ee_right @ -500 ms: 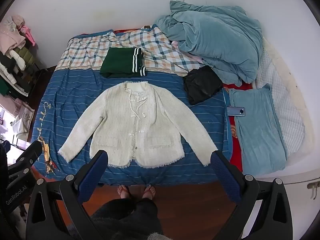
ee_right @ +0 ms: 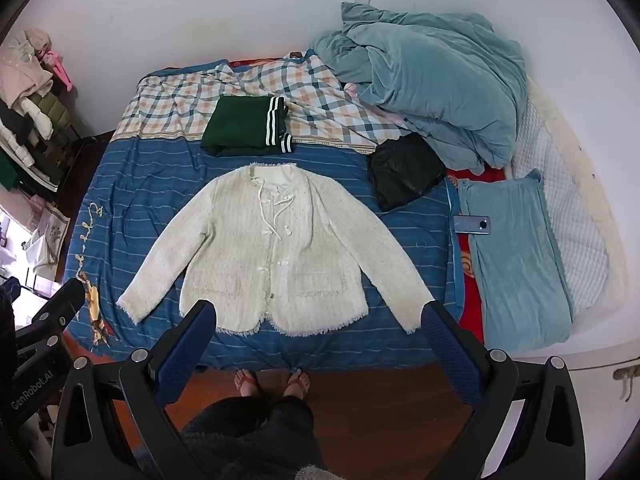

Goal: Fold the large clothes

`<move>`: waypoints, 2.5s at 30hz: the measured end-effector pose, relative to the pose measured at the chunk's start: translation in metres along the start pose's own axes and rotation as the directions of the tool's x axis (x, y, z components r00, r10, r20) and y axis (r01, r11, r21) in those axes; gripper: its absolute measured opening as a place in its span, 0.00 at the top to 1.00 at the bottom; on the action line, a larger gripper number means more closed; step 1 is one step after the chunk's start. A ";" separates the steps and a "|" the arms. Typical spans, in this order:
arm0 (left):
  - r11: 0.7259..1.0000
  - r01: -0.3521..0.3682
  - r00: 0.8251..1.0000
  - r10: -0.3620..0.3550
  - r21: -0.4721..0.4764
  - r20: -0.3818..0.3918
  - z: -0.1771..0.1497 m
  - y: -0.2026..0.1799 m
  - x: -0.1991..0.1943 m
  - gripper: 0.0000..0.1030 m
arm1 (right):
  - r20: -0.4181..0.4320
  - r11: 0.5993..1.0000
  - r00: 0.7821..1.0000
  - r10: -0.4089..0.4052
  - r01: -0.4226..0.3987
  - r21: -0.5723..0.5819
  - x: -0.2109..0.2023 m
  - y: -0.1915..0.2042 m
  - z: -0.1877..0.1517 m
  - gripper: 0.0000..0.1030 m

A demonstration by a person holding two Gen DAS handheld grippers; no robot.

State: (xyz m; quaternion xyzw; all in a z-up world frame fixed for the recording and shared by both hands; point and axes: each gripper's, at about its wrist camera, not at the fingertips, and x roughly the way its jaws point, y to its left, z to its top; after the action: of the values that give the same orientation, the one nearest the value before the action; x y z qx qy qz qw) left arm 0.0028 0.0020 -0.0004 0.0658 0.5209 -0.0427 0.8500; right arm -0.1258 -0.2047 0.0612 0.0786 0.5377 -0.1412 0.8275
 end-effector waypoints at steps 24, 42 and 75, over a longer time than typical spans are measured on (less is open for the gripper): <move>1.000 -0.005 1.000 0.005 -0.004 0.012 0.007 -0.010 -0.010 0.00 | 0.004 1.000 1.000 0.000 0.000 -0.001 -0.003 -0.001 0.001 0.00; 1.000 -0.004 1.000 0.004 -0.003 0.013 0.019 -0.013 -0.017 0.00 | 0.004 1.000 1.000 0.004 -0.004 -0.003 -0.009 0.010 0.001 0.00; 1.000 0.015 0.999 -0.015 0.003 0.034 0.027 -0.005 -0.013 0.00 | 0.010 1.000 1.000 -0.001 0.001 0.006 -0.006 0.002 0.020 0.00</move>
State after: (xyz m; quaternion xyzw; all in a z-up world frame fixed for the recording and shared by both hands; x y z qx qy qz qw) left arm 0.0203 -0.0076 0.0229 0.0624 0.5066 -0.0511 0.8584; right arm -0.1102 -0.2073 0.0749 0.0799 0.5332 -0.1436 0.8298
